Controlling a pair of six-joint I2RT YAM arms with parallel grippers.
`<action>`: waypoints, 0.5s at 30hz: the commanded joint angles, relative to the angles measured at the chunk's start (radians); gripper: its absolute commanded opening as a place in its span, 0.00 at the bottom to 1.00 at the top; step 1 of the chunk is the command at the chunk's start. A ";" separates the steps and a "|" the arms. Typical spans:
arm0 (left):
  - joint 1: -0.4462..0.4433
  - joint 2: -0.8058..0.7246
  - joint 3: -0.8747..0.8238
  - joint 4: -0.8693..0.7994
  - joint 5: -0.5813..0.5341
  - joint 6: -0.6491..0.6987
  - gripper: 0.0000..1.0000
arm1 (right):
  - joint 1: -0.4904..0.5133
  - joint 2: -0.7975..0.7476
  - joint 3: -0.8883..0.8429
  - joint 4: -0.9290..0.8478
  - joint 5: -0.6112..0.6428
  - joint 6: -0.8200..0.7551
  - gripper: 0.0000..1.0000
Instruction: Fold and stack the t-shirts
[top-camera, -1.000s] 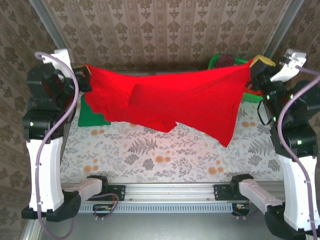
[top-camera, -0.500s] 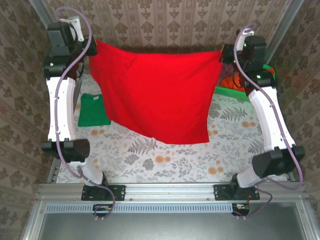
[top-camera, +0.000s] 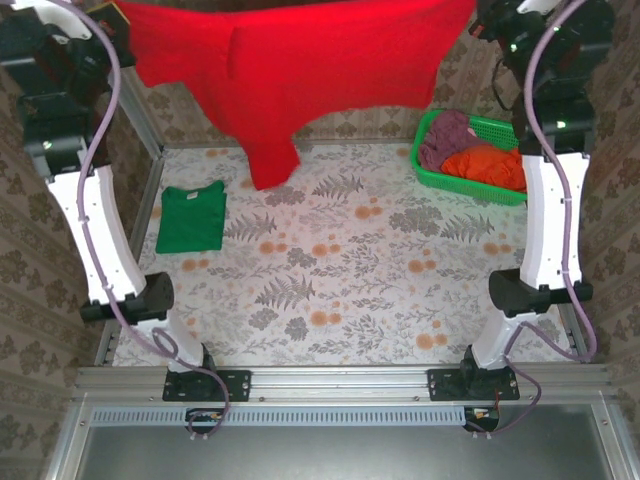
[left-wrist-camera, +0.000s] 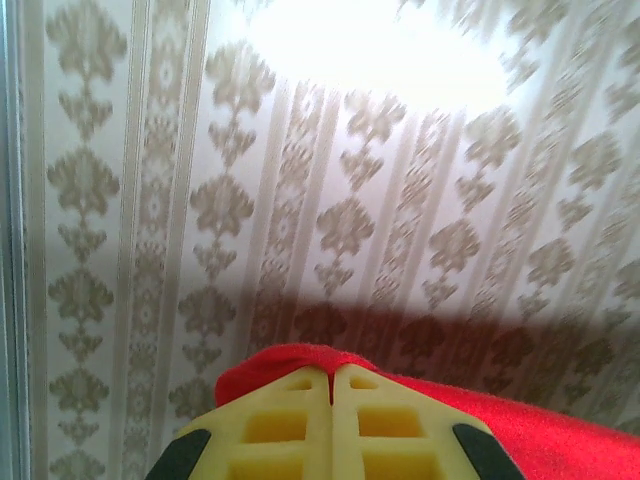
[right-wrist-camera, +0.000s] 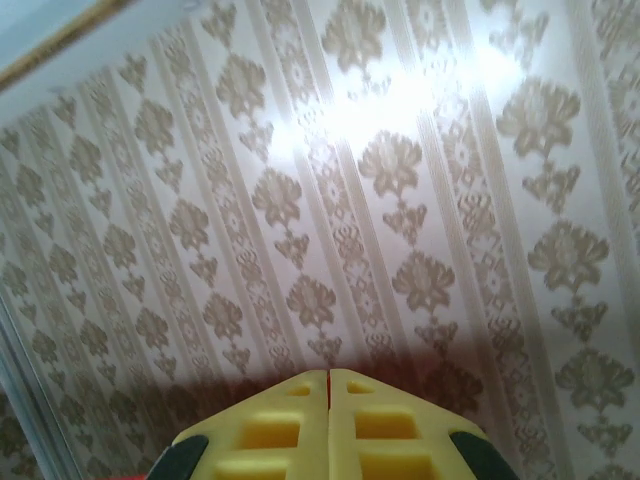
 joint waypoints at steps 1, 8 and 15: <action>0.012 -0.109 -0.096 0.090 0.039 -0.019 0.00 | -0.016 -0.078 -0.118 -0.058 0.001 -0.006 0.00; 0.004 -0.519 -0.890 0.219 0.082 -0.094 0.00 | -0.032 -0.530 -0.972 0.130 -0.019 -0.029 0.00; -0.027 -0.921 -1.668 0.130 0.130 -0.270 0.00 | -0.033 -0.836 -1.610 0.018 -0.082 -0.016 0.00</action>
